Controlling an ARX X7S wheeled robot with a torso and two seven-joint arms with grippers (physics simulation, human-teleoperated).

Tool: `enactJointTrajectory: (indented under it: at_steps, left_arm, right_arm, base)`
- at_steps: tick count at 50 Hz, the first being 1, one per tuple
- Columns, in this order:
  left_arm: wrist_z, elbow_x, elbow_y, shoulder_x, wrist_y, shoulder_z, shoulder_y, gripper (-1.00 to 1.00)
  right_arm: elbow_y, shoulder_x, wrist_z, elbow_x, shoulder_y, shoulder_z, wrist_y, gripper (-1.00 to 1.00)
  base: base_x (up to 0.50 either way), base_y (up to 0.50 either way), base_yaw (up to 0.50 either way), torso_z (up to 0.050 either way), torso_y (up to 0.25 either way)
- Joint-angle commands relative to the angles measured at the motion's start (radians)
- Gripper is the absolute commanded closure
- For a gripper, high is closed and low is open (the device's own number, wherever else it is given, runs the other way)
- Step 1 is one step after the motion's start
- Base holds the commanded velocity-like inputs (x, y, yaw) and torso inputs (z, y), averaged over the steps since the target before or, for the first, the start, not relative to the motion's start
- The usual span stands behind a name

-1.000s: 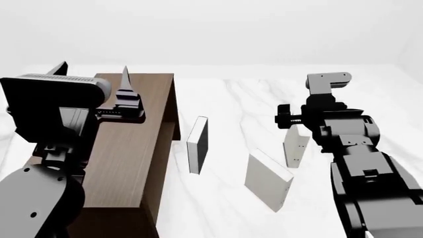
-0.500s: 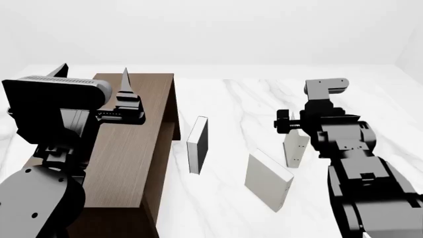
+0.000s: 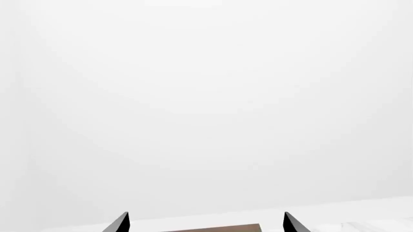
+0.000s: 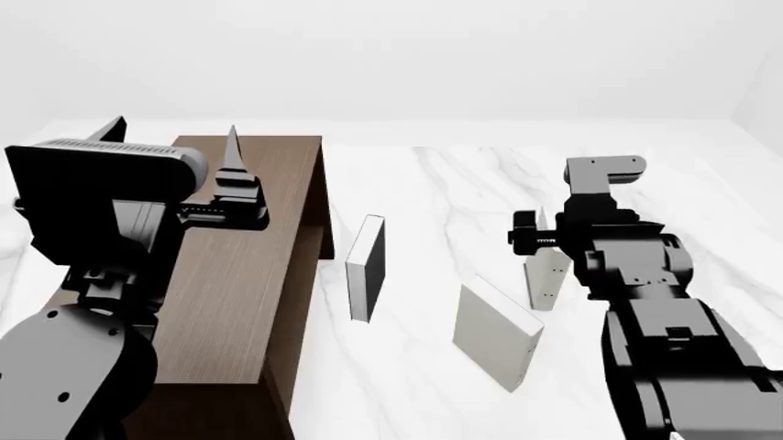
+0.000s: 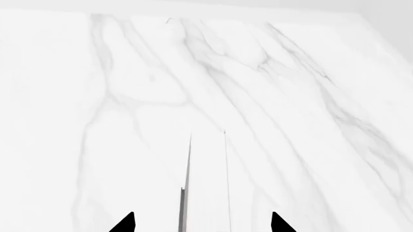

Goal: Pick up the book on the right and place it under the cabinet shelf.

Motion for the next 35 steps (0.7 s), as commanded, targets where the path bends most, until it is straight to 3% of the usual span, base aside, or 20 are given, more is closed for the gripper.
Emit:
enactJointTrajectory:
  at_steps: [1, 35]
  left_arm:
    - [-0.006, -0.005, 0.003, -0.003, -0.010, 0.005, -0.009, -1.00]
    - [-0.010, -0.010, -0.013, -0.015, 0.025, 0.006, 0.014, -1.00]
  right_arm:
    - [0.000, -0.005, 0.005, -0.029, -0.011, 0.038, 0.001, -1.00]
    - [0.001, -0.011, 0.030, -0.064, -0.041, 0.081, 0.002, -1.00]
  base:
    - [0.00, 0.00, 0.00, 0.000, 0.000]
    - [0.00, 0.00, 0.00, 0.000, 0.000]
